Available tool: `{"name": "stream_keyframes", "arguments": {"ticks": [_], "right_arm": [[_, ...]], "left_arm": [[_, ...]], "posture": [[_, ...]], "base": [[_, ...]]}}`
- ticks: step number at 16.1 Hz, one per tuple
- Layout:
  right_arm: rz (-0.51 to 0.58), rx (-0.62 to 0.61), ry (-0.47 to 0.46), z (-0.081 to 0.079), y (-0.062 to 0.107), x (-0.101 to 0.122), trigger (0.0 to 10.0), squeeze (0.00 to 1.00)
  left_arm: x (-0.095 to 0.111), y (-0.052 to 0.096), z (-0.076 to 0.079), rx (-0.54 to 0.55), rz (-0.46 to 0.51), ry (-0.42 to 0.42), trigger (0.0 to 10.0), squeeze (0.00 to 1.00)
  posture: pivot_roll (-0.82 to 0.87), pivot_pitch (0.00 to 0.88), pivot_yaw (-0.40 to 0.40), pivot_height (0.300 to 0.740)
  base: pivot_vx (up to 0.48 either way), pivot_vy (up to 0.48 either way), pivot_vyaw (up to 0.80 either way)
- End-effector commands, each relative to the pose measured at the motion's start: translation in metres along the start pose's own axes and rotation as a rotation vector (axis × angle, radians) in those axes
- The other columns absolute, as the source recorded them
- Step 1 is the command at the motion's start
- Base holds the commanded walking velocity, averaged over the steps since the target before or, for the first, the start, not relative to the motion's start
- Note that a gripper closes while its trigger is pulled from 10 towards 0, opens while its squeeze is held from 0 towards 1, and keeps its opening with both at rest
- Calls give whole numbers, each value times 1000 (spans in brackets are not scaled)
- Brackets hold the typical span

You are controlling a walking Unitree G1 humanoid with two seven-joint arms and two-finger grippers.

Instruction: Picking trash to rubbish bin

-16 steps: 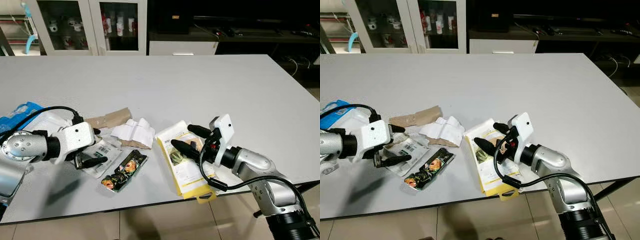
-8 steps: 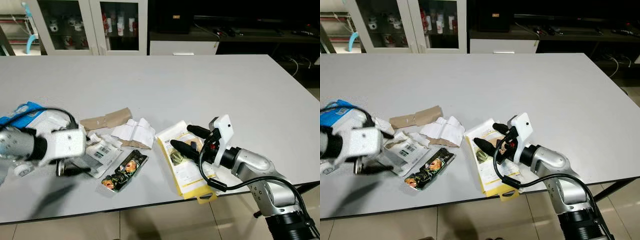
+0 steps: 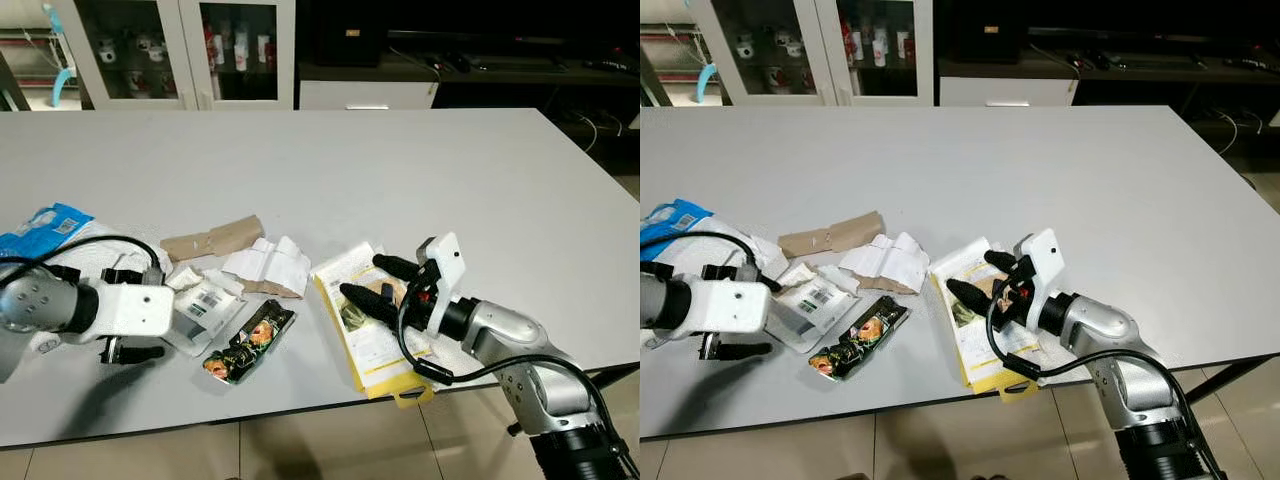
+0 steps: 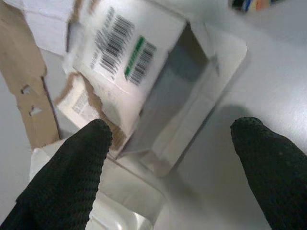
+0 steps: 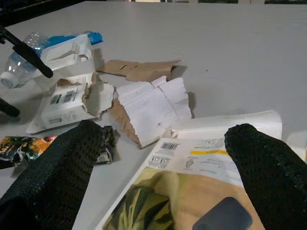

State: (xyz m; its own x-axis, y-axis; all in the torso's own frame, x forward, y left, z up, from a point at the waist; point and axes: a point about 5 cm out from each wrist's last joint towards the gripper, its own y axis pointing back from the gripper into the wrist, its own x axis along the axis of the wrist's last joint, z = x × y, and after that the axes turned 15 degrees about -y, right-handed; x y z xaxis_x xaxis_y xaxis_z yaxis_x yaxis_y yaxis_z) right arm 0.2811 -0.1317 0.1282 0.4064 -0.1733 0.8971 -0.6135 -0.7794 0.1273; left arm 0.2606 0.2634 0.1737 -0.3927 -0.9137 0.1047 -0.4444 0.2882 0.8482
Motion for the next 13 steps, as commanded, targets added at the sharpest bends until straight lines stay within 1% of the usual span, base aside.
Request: {"name": "stream_keyframes", "arguments": {"ticks": [1, 3, 5, 7, 8, 10, 11, 13], "right_arm": [[-1, 23, 3, -4, 1, 2, 10000, 0], [-22, 40, -3, -5, 2, 0, 10000, 0], [-62, 98, 0, -11, 4, -4, 10000, 0], [-60, 103, 2, -12, 4, -3, 10000, 0], [-66, 103, 5, -12, 4, -4, 10000, 0], [-67, 103, 5, -12, 4, -4, 10000, 0], [-69, 104, 4, -12, 4, -4, 10000, 0], [-73, 105, 3, -13, 4, -5, 10000, 0]], "left_arm": [[-1, 1, -3, 7, -27, -31, 10000, 0], [-1, -1, -3, 17, -23, -28, 10000, 0], [-2, -2, -5, 35, -37, -52, 10000, 0], [-1, -3, -10, 75, -49, -75, 10000, 0], [2, -4, -19, 142, -46, -108, 10000, 0], [5, -4, -29, 226, -39, -130, 10000, 0], [7, -4, -32, 240, -26, -130, 10000, 0], [8, -5, -31, 235, -18, -132, 10000, 0]], "posture": [[25, 71, -63, 740], [26, 70, -64, 740], [26, 68, -65, 740], [24, 70, -66, 740], [25, 71, -67, 740], [24, 73, -66, 740], [23, 75, -66, 740], [23, 75, -66, 740]], "base": [[0, 0, 0], [0, 0, 0], [0, 0, 0], [0, 0, 0], [0, 0, 0], [0, 0, 0], [0, 0, 0], [0, 0, 0]]}}
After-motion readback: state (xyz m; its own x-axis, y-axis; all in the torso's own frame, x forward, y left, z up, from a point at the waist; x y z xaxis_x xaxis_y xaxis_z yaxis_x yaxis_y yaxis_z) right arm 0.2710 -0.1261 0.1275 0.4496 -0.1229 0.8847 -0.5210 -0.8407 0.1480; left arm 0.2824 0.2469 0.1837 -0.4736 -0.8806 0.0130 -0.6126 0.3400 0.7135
